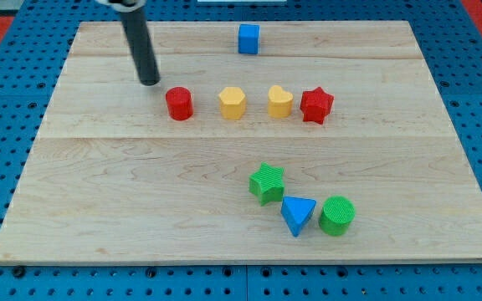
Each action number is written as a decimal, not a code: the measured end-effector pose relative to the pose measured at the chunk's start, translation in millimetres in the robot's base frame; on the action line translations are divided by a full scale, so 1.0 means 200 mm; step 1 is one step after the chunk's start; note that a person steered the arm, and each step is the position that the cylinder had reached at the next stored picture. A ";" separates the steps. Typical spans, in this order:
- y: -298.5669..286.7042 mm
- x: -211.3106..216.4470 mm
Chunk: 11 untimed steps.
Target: Push the cube vertical to the hexagon
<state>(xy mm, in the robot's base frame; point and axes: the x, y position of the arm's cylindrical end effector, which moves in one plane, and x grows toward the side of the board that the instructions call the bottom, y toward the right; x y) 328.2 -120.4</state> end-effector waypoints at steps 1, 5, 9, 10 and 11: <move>0.36 -0.07; 0.94 -0.57; 0.72 -0.57; 0.67 -0.57; 0.66 -0.57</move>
<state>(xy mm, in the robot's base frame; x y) 213.8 12.2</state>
